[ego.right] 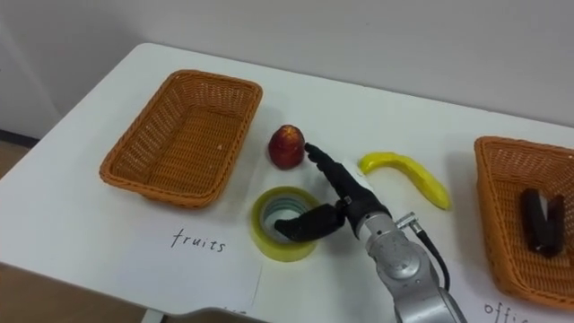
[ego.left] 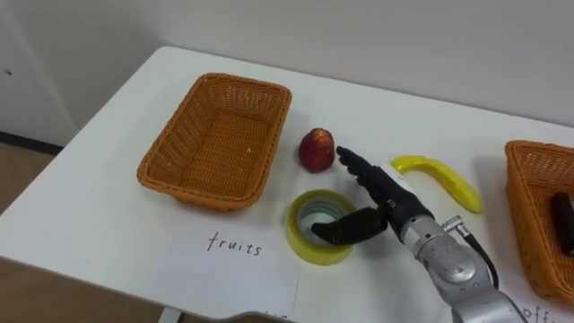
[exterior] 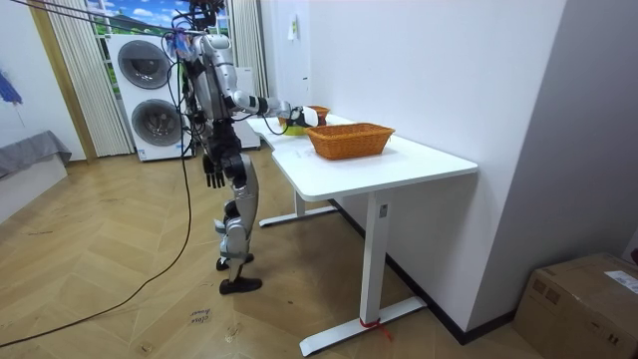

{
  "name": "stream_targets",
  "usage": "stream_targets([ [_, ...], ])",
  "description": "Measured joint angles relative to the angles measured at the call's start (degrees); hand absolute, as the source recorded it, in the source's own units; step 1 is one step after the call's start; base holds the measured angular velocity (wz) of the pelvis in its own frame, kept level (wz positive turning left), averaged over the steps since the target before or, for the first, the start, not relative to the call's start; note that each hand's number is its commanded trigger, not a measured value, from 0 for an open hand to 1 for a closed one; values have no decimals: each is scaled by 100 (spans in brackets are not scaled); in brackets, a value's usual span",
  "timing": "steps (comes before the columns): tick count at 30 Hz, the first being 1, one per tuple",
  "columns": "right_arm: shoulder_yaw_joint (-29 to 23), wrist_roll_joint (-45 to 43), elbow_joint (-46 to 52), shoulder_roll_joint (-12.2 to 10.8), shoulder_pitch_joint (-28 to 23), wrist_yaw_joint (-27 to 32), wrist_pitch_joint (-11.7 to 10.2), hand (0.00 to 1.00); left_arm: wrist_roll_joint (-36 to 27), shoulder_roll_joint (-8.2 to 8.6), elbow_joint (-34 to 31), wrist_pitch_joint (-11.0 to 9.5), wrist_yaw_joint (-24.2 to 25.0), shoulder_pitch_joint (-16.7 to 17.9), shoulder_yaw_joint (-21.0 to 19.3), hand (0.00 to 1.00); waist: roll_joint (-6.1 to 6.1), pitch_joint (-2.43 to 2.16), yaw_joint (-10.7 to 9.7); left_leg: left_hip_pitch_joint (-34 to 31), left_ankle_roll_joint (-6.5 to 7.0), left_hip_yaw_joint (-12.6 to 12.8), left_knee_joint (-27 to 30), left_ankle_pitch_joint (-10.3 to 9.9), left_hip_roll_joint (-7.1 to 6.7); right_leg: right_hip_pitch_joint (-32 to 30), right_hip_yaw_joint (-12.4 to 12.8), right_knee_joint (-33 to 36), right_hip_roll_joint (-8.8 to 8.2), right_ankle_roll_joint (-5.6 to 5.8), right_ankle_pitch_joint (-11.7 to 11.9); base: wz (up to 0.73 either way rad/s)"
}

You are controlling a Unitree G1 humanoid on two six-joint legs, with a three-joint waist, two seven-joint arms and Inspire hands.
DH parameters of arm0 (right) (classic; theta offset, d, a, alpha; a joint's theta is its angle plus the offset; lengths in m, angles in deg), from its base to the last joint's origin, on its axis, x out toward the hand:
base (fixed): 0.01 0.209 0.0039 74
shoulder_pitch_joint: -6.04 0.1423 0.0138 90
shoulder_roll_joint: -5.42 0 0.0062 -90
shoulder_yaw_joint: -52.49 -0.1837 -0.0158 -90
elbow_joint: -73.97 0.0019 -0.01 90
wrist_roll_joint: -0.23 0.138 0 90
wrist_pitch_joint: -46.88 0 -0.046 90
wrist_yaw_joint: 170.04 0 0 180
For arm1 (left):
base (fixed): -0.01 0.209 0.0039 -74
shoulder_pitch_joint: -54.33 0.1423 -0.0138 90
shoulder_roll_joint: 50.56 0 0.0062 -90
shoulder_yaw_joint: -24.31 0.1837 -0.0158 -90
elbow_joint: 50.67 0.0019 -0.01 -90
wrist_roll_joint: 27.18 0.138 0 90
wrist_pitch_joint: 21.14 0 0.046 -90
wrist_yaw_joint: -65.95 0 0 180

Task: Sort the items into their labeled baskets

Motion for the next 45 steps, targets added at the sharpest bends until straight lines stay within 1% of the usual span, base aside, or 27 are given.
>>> stream_targets([
  [4, -22, -170, 3, 31, 27, -80, 30, 0, 2, 2, 33, 45, 25, 0, -54, 0, 0, 0, -6, 3, 0, -2, -8, 0, 2, -13, 5, 12, 1, 0, 0, 0],
  [6, -22, -351, 13, 45, 105, -232, 80, 0, 4, 2, 32, 61, 32, -1, -99, 0, -1, 0, -15, 0, 0, -6, -10, 0, 1, -17, 14, 9, 2, -1, -1, 0],
  [9, -30, -464, 49, 91, 142, -374, 99, 0, 10, 1, 21, 88, 37, -8, -109, 0, -8, -1, -15, -10, 1, 13, -9, -1, -6, -20, 15, -2, -2, 1, -4, 0],
  [11, -32, -664, 217, 122, 143, -524, 229, 0, 13, 1, 8, 126, 67, -19, -151, 0, -16, -1, -11, -20, 2, 23, -10, -1, -8, -36, 31, -4, -4, 4, -6, 0],
  [13, -33, -875, 347, 127, 143, -671, 280, 0, 14, -2, -2, 129, 139, -26, -278, 0, -22, -2, -10, -19, 3, 38, -12, -2, -7, -42, 56, -4, 0, 5, -7, -5],
  [14, -32, -963, 432, 136, 142, -764, 330, 0, 13, -5, -24, 128, 163, -28, -336, 0, -26, -3, -11, -17, 3, 51, -19, -2, -5, -49, 73, -1, 2, 6, -8, -5],
  [16, -33, -1086, 503, 163, 142, -913, 343, 0, 9, -22, -39, 122, 173, -38, -341, 0, -45, -8, -12, -17, 4, 64, -26, -2, -4, -58, 83, 3, 3, 7, -9, -4],
  [20, -105, -1298, 624, 194, 141, -1271, 459, 0, 3, -28, -39, 117, 244, -65, -342, 0, -86, -8, -19, -11, 8, 70, -21, -4, -2, -54, 82, 5, 2, 8, -8, 0],
  [23, -197, -1414, 646, 205, 138, -1484, 464, 0, 4, -28, -39, 113, 268, -85, -342, 0, -93, -7, -18, -9, 13, 77, -16, -9, 0, -52, 80, 10, 4, 8, -8, 0],
  [25, -248, -1531, 654, 208, 138, -1583, 487, 0, 4, -28, -39, 113, 267, -94, -359, 0, -93, -7, -18, 0, 15, 84, -15, -11, 2, -43, 82, 12, 8, 9, -8, 0],
  [27, -254, -1604, 697, 210, 137, -1654, 574, 0, 4, -28, -39, 113, 266, -103, -428, 0, -102, -9, -21, 2, 16, 91, -13, -12, 2, -40, 86, 12, 6, 8, -8, 0],
  [31, -275, -1775, 773, 212, 134, -1840, 592, 0, 4, -30, -43, 112, 256, -115, -455, 0, -132, -10, -24, 8, 18, 99, -11, -13, 1, -36, 90, 13, 10, 9, -7, 0],
  [35, -289, -1869, 845, 212, 133, -2013, 691, 0, 3, -29, -47, 88, 227, -120, -457, 0, -158, -6, -22, 8, 22, 99, -14, -15, 1, -37, 92, 12, 20, 9, -7, 0],
  [40, -331, -1995, 889, 212, 131, -2210, 701, 0, 3, -29, -42, 12, 129, -116, -480, 0, -190, -3, -19, 9, 22, 98, -19, -16, 1, -37, 94, 5, 21, 9, -7, 0],
  [41, -356, -1995, 889, 212, 126, -2258, 701, 4, 1, -29, -41, -6, 117, -116, -505, 0, -201, -2, -19, 9, 22, 98, -21, -16, 1, -37, 93, 4, 24, 9, -7, 0],
  [42, -372, -1996, 889, 212, 116, -2272, 703, 24, 0, -29, -41, -13, 98, -116, -512, 0, -211, -2, -16, 9, 22, 98, -23, -16, 1, -37, 93, 3, 27, 9, -7, 0],
  [43, -376, -1996, 889, 212, 116, -2284, 703, 41, 0, -29, -41, -13, 94, -116, -521, 0, -217, -1, -17, 9, 22, 98, -23, -16, 2, -37, 94, 3, 28, 9, -7, 0],
  [44, -396, -1996, 889, 212, 115, -2332, 703, 47, 1, -30, -35, -18, 92, -119, -557, 0, -231, 3, -16, 9, 22, 98, -26, -16, 3, -40, 97, 3, 32, 9, -7, 0],
  [45, -409, -1997, 889, 212, 115, -2358, 703, 47, 1, -31, -35, -22, 88, -119, -558, 0, -237, 7, -16, 9, 22, 98, -26, -16, 3, -40, 97, 3, 33, 9, -7, 0],
])
